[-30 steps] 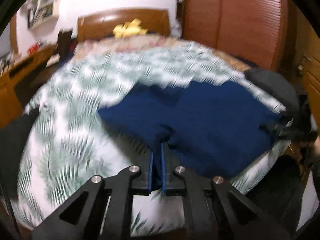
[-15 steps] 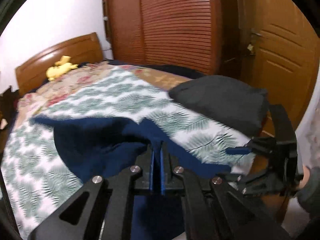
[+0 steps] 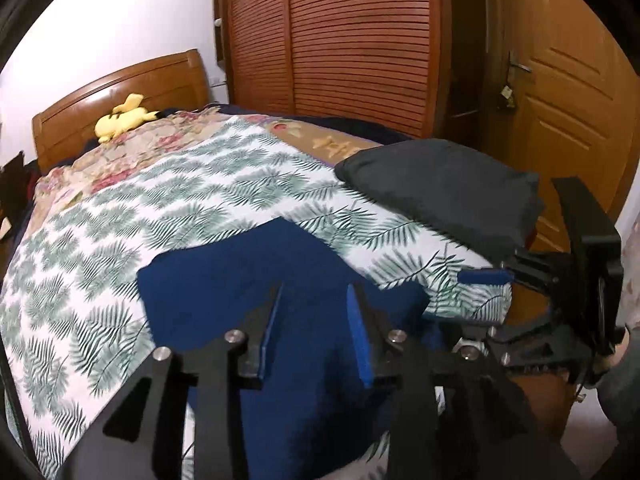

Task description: Fold large clothes

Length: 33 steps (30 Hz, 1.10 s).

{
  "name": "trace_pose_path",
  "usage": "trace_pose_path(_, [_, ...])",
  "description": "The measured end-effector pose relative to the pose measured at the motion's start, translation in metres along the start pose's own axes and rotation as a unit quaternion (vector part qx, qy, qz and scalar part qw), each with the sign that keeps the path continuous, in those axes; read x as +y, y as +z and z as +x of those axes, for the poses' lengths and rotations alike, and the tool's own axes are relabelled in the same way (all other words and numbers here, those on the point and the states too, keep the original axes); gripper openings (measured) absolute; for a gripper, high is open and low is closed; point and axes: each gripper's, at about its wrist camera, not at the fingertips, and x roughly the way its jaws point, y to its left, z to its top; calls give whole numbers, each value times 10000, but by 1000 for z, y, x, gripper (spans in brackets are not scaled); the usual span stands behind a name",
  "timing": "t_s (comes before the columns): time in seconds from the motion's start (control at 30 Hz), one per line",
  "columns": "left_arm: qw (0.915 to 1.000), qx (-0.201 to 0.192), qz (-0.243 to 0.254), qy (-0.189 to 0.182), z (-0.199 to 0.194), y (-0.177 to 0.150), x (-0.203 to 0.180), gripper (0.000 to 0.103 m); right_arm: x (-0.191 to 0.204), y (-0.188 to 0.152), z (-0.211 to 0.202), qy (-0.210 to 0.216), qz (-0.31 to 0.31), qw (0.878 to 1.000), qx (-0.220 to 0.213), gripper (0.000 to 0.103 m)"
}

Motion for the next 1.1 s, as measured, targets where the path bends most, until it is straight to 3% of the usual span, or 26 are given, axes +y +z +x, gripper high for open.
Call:
trace_pose_path(0.53, [9964, -207, -624, 535, -68, -93, 90, 36, 48, 31, 36, 47, 2, 10000, -10, 66])
trace_pose_path(0.93, [9922, -267, -999, 699, -85, -142, 129, 39, 51, 28, 70, -125, 189, 9990, 373, 69])
trace_pose_path(1.1, [9898, -153, -1042, 955, -82, -153, 136, 39, 53, 27, 74, -159, 193, 9986, 458, 71])
